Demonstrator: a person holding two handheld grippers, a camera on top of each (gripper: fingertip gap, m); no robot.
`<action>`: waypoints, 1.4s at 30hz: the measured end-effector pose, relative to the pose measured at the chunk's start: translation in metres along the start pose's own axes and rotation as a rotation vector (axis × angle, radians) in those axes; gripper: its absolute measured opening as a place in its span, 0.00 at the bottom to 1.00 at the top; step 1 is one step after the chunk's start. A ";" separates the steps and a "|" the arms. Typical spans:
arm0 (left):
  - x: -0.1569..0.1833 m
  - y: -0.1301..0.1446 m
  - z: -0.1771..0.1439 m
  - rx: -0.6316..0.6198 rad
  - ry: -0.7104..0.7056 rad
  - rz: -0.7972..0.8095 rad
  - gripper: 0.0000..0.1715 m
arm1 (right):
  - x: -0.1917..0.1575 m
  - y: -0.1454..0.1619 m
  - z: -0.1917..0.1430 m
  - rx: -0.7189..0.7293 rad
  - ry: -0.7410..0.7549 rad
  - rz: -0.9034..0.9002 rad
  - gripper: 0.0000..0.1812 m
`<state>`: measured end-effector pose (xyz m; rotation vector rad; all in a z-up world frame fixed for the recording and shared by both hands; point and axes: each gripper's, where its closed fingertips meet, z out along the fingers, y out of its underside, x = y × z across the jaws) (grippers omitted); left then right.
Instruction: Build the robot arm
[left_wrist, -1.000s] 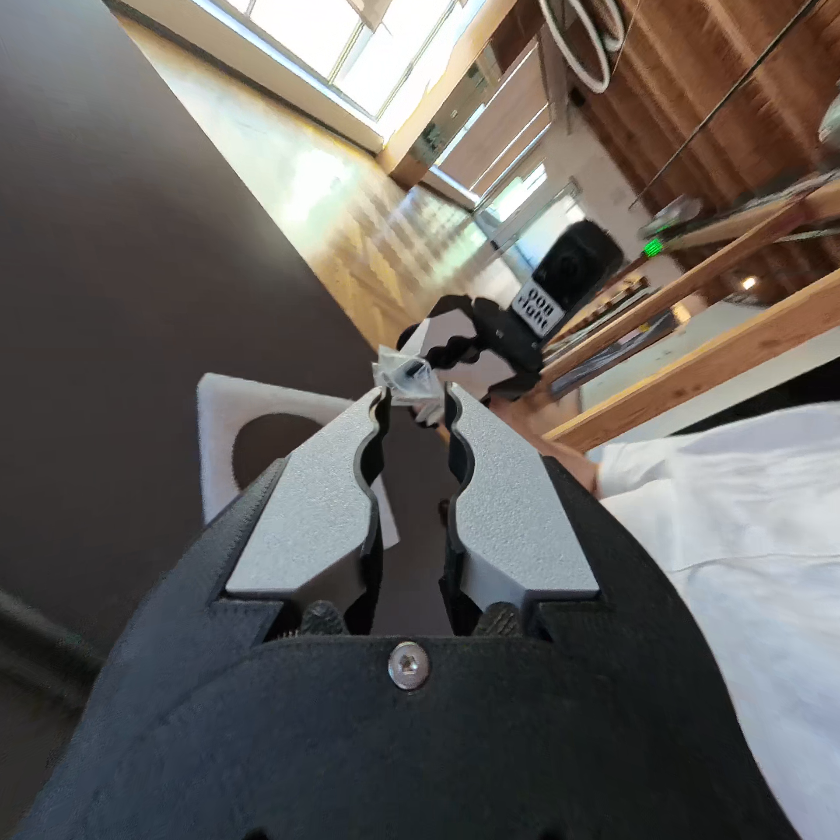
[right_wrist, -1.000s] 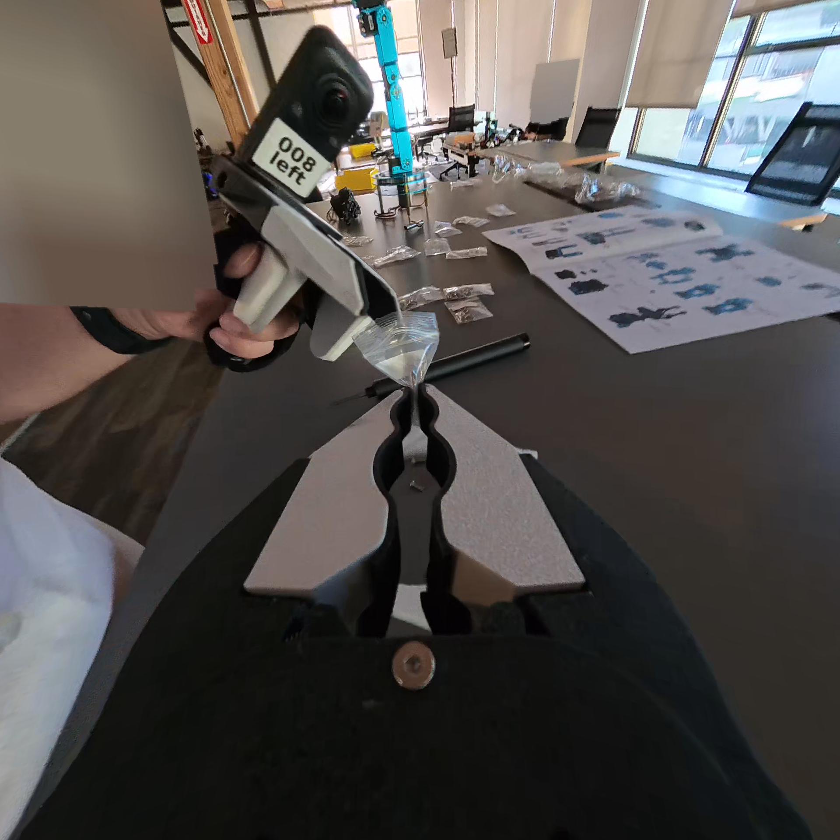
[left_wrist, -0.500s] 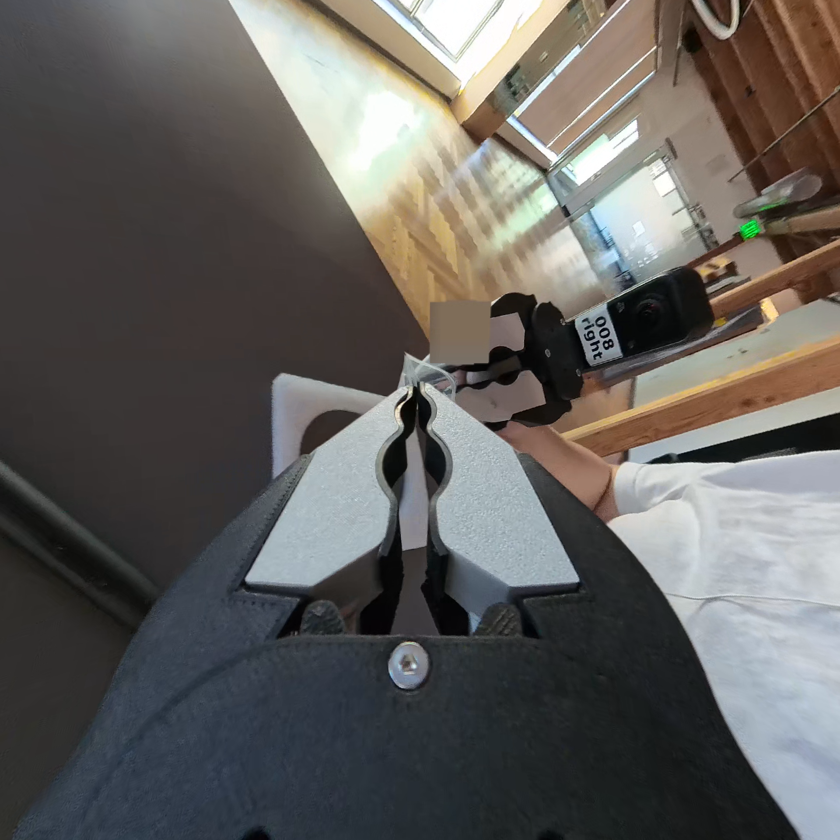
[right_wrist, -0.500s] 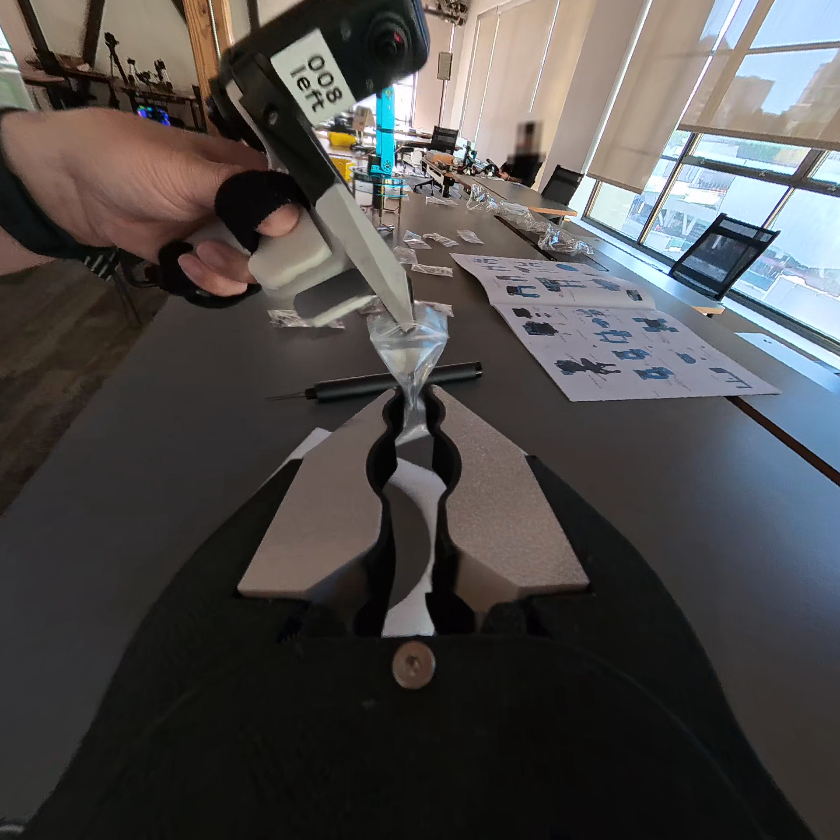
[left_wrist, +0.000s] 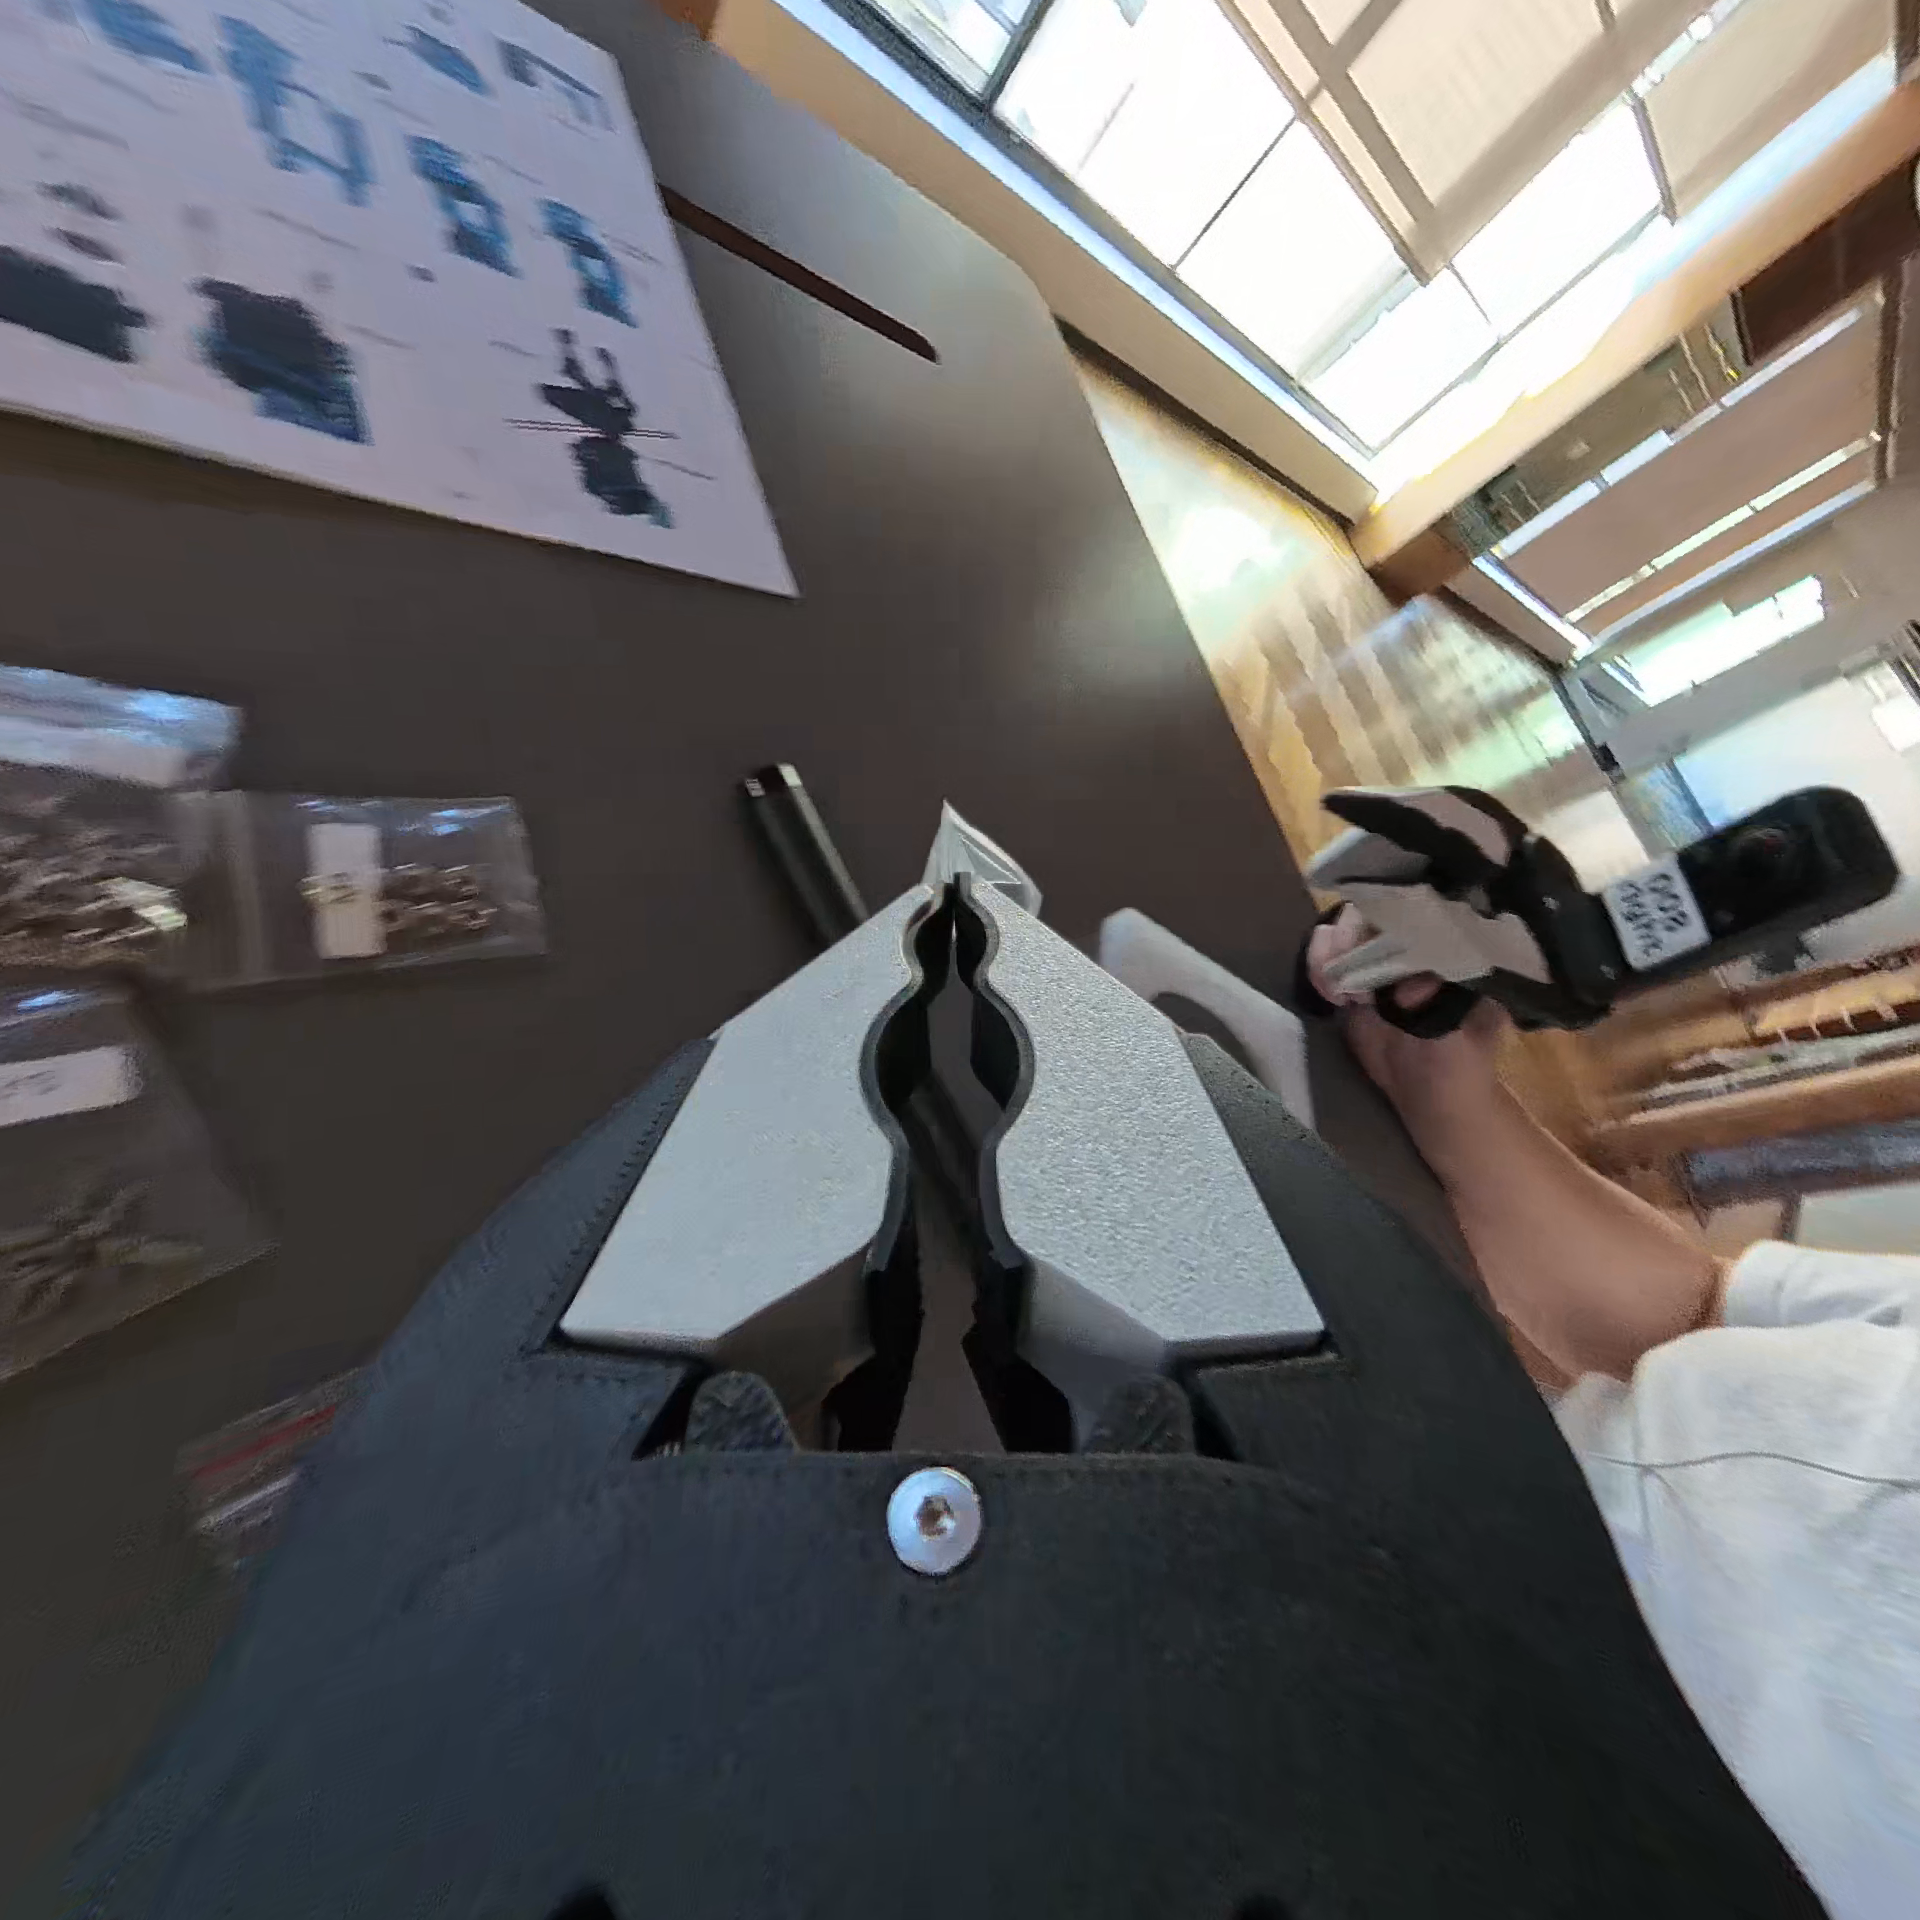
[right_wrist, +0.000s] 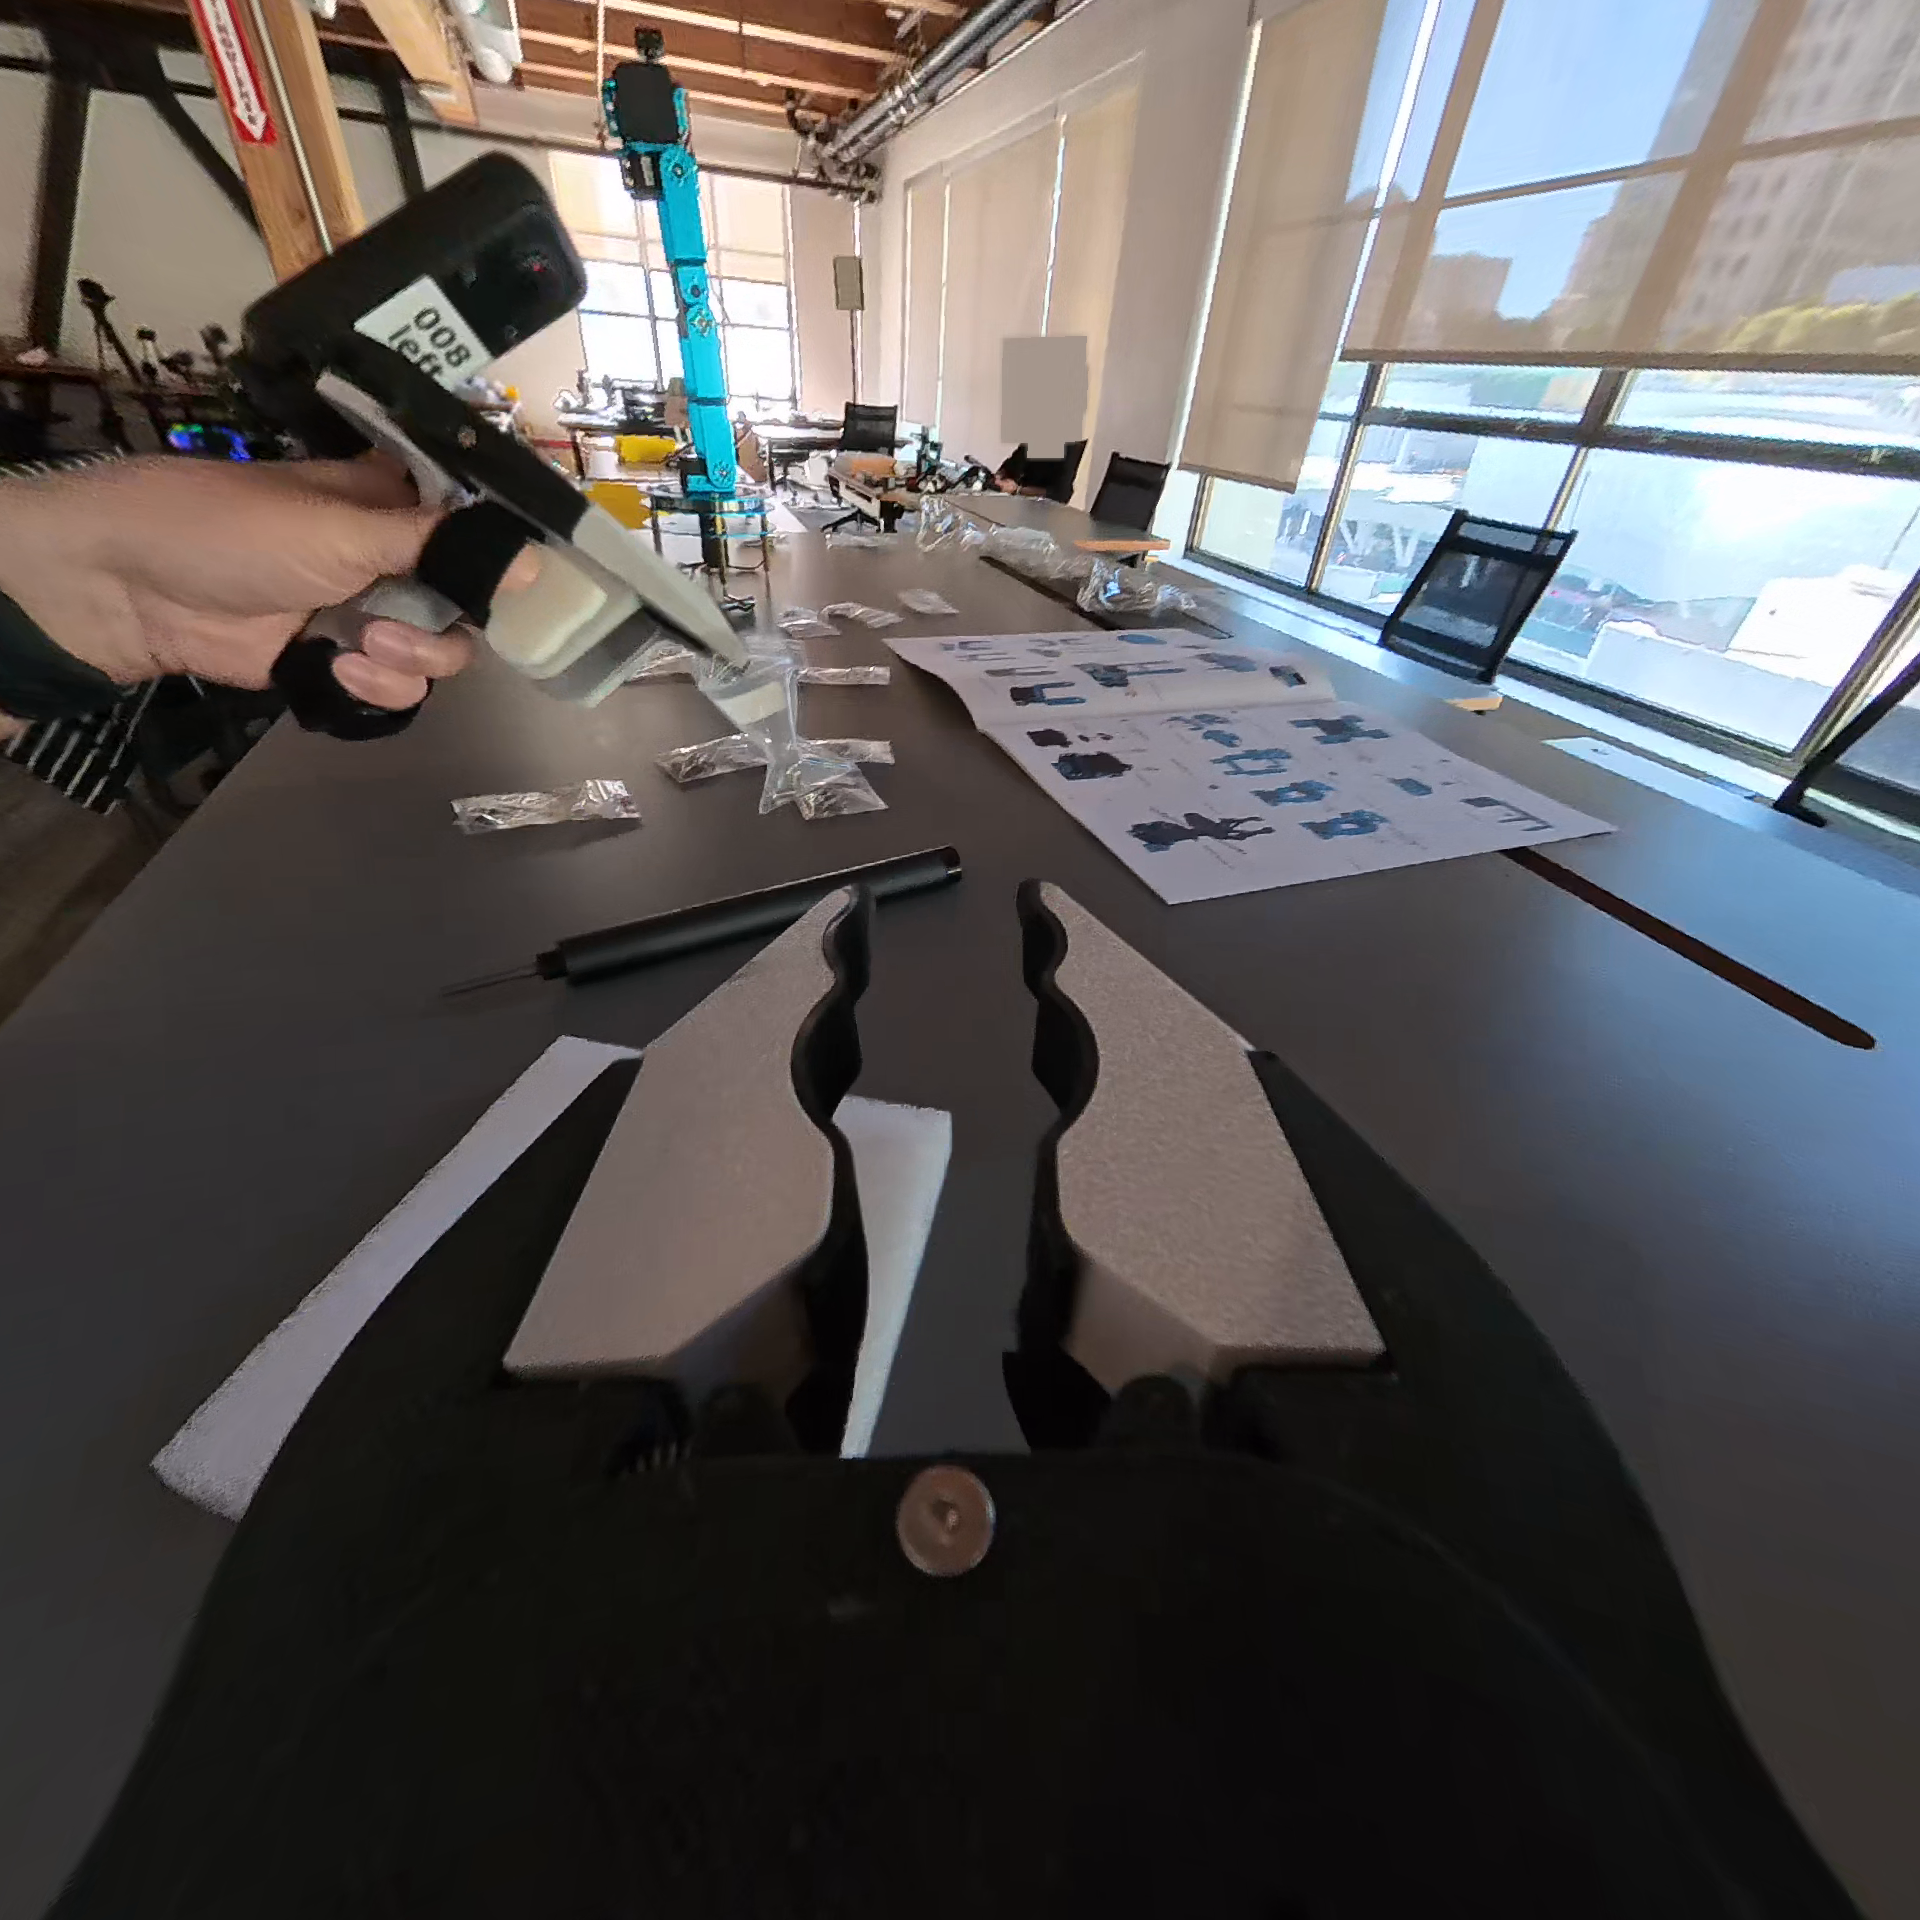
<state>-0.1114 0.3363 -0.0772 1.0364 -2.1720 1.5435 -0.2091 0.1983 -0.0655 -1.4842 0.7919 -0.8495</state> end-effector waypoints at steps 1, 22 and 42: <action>-0.011 0.000 -0.003 0.006 -0.031 -0.003 0.00 | 0.001 0.001 0.001 -0.003 0.007 0.002 0.15; -0.062 0.035 -0.004 -0.092 -0.255 0.010 0.08 | 0.023 0.004 0.004 -0.012 0.101 0.057 0.19; -0.051 0.033 -0.148 0.042 -0.460 0.128 0.09 | 0.036 0.000 -0.001 -0.008 0.241 -0.072 0.36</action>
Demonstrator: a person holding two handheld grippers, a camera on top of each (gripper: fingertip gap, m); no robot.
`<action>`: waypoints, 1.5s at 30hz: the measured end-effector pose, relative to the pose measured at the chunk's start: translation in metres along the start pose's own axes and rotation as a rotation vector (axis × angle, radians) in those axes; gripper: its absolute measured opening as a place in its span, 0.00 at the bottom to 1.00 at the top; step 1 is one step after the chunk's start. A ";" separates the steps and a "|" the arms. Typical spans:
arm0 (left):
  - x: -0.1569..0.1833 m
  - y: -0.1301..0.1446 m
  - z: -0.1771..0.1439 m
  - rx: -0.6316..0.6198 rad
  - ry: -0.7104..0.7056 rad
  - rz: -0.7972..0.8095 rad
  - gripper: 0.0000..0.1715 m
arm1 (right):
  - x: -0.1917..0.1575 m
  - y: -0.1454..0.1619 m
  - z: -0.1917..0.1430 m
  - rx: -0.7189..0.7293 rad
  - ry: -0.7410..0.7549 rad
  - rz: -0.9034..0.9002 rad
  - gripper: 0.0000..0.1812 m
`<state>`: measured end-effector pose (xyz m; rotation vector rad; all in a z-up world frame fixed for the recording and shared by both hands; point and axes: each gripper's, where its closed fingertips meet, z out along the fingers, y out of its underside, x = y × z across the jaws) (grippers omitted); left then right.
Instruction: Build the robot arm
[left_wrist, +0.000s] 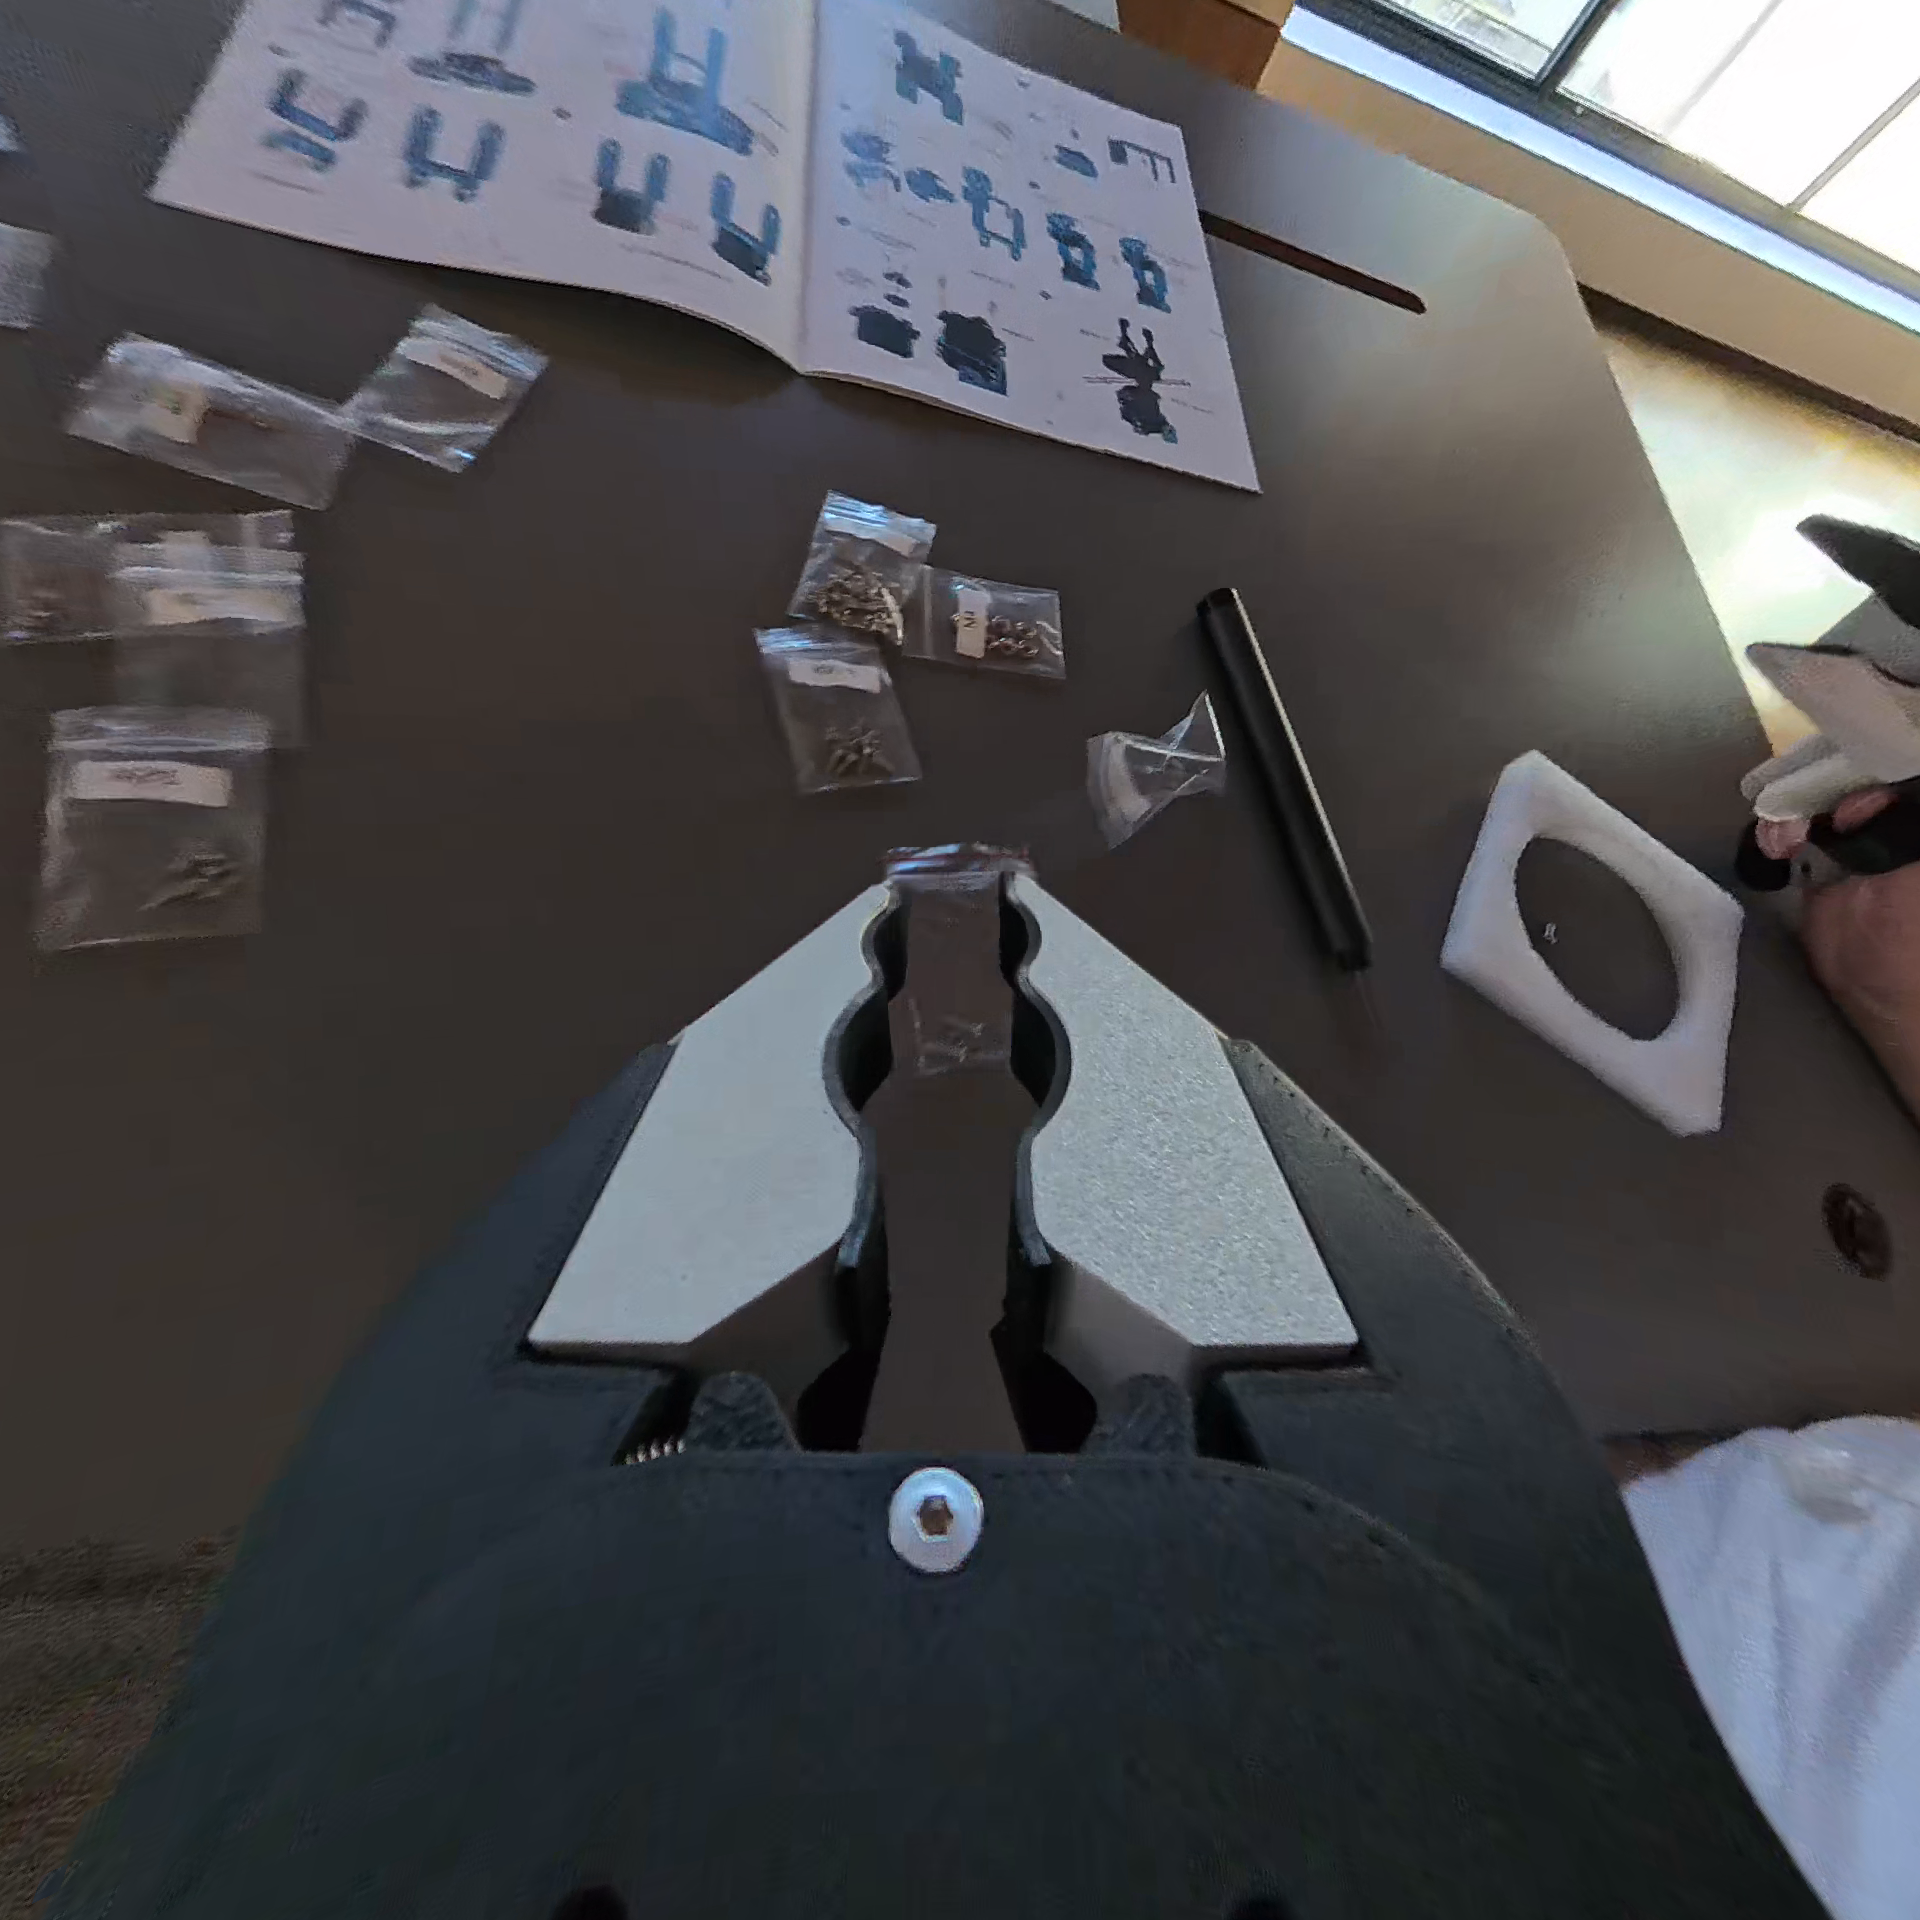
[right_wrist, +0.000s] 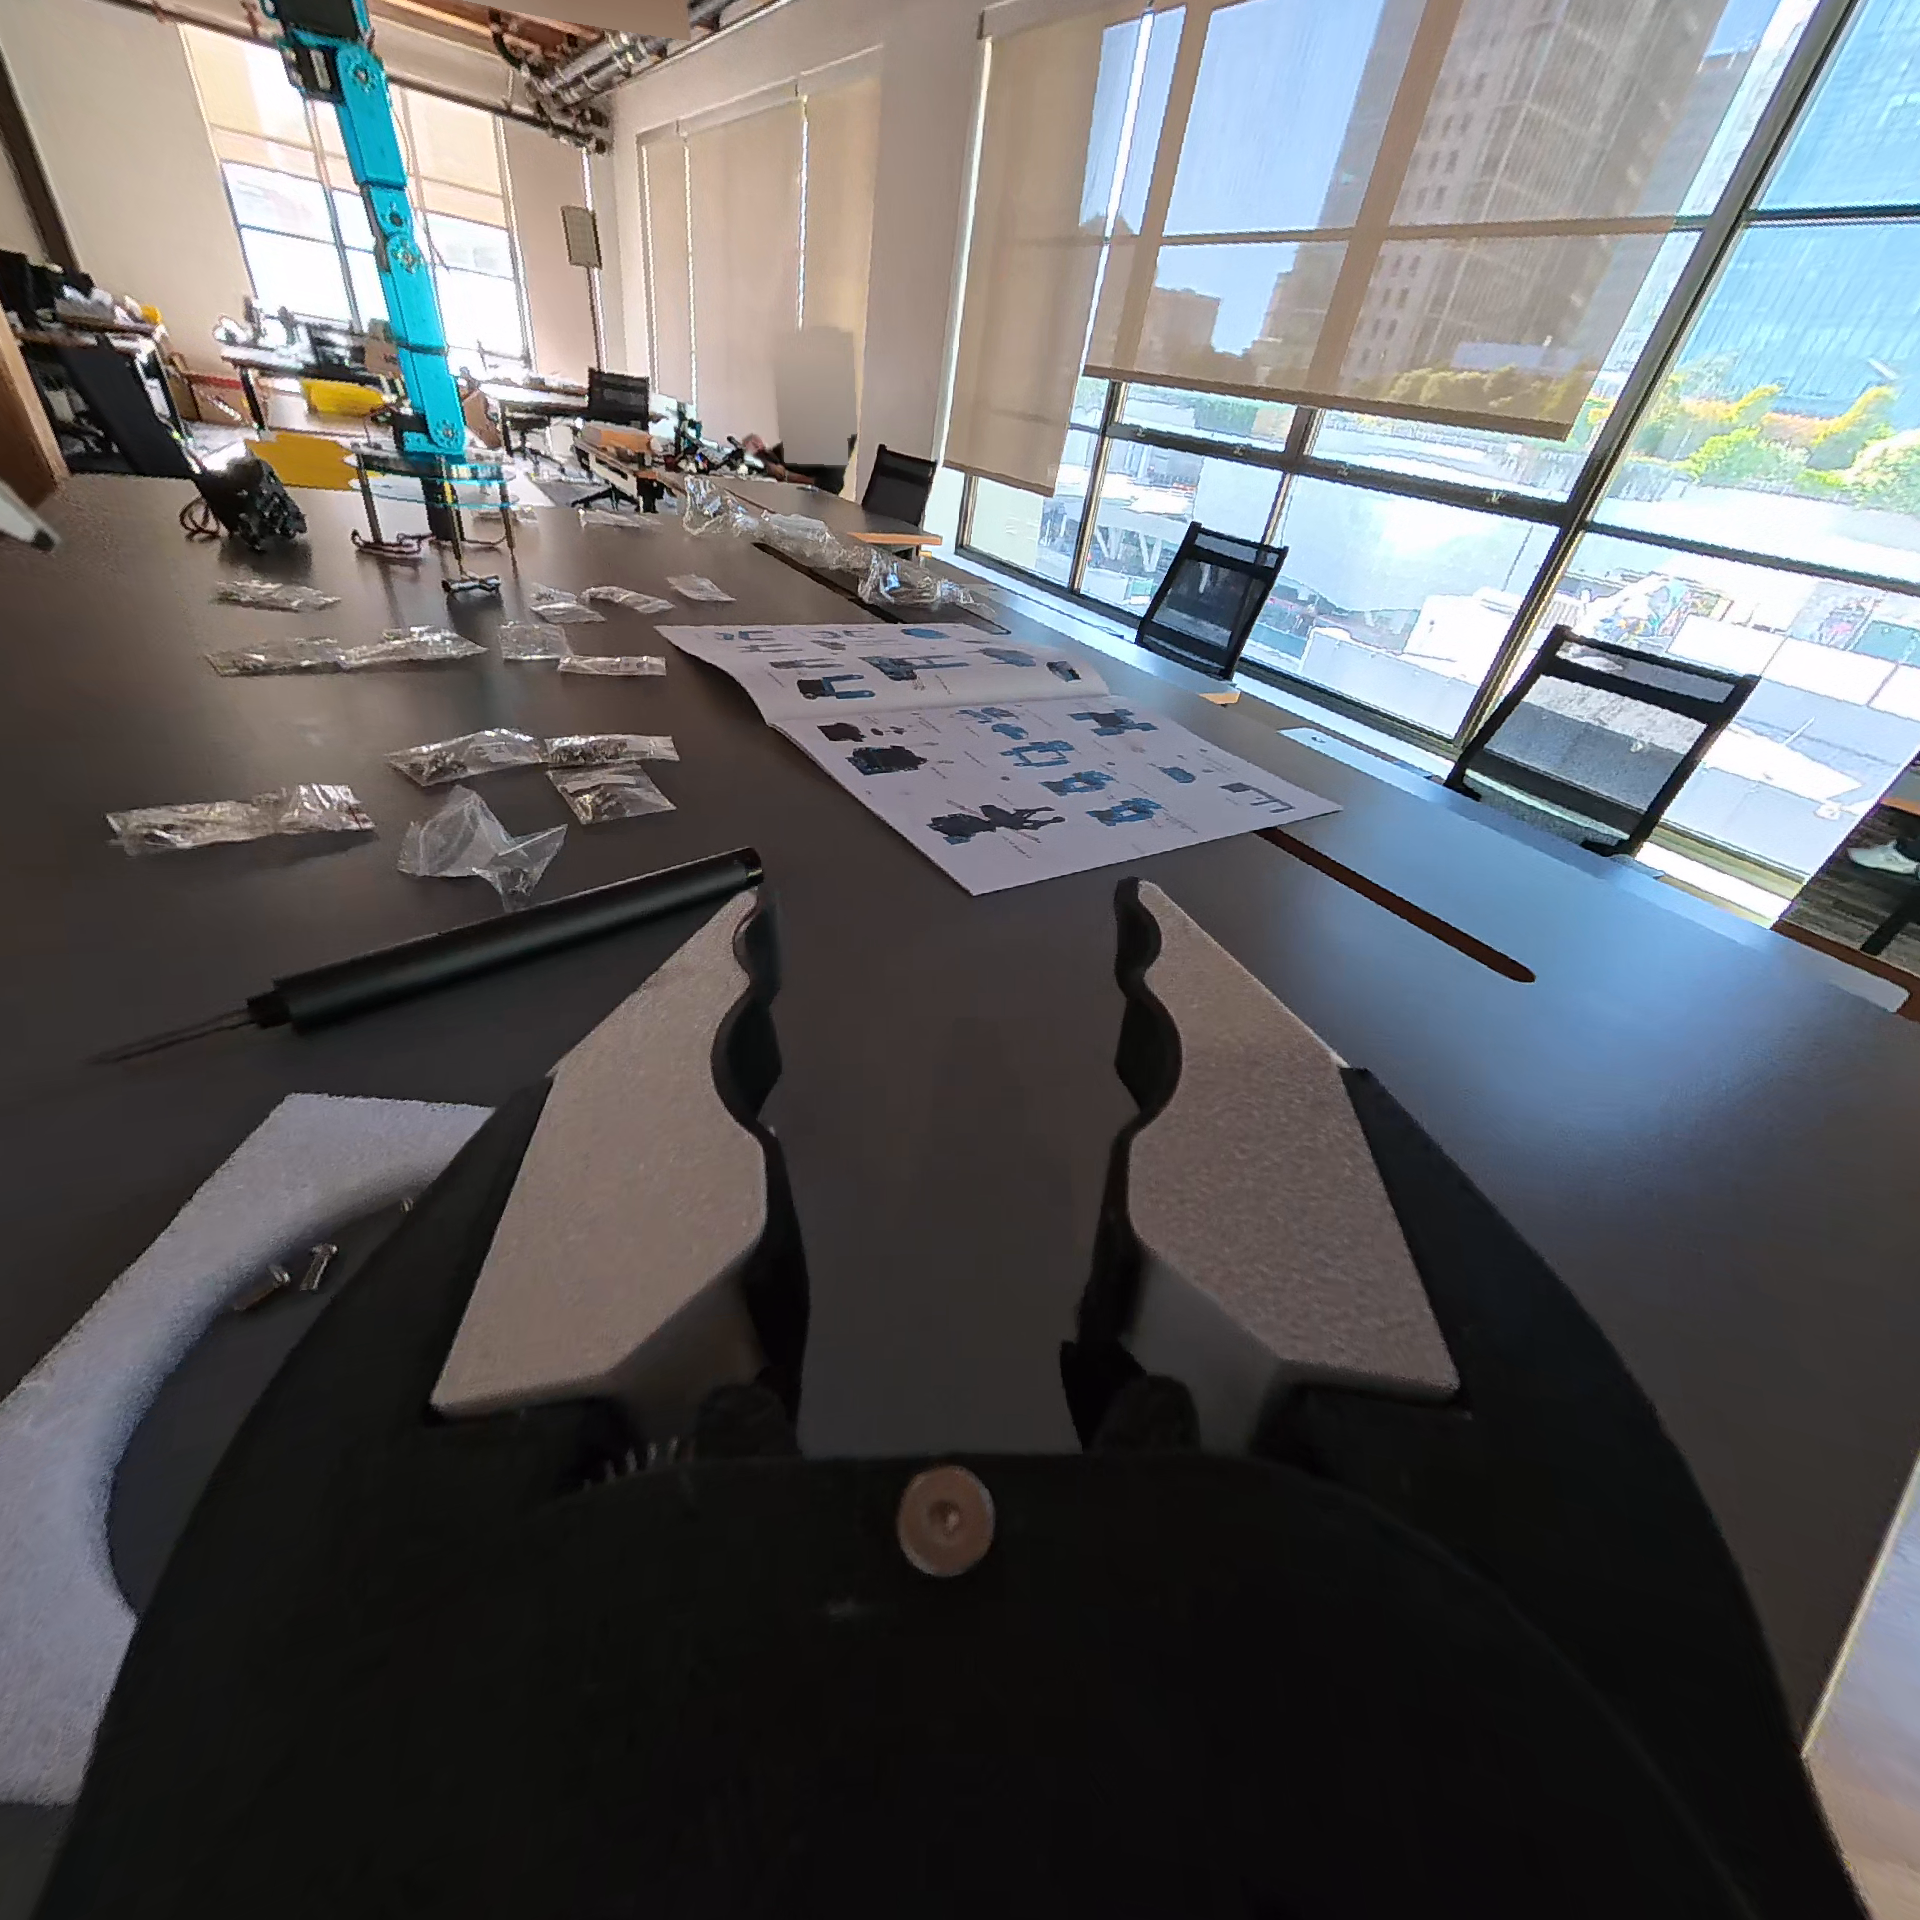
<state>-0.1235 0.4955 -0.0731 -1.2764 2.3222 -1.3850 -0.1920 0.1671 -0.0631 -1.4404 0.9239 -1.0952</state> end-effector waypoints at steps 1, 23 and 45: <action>-0.005 0.000 -0.006 0.000 0.006 0.017 0.11 | 0.002 -0.002 -0.002 0.010 0.005 0.015 0.36; -0.107 -0.051 0.000 -0.120 0.672 0.611 0.13 | -0.169 0.044 0.221 -0.771 -0.338 -0.226 0.28; -0.078 -0.022 0.014 -0.175 0.812 0.450 0.12 | -0.162 0.046 0.202 -0.709 -0.479 -0.187 0.02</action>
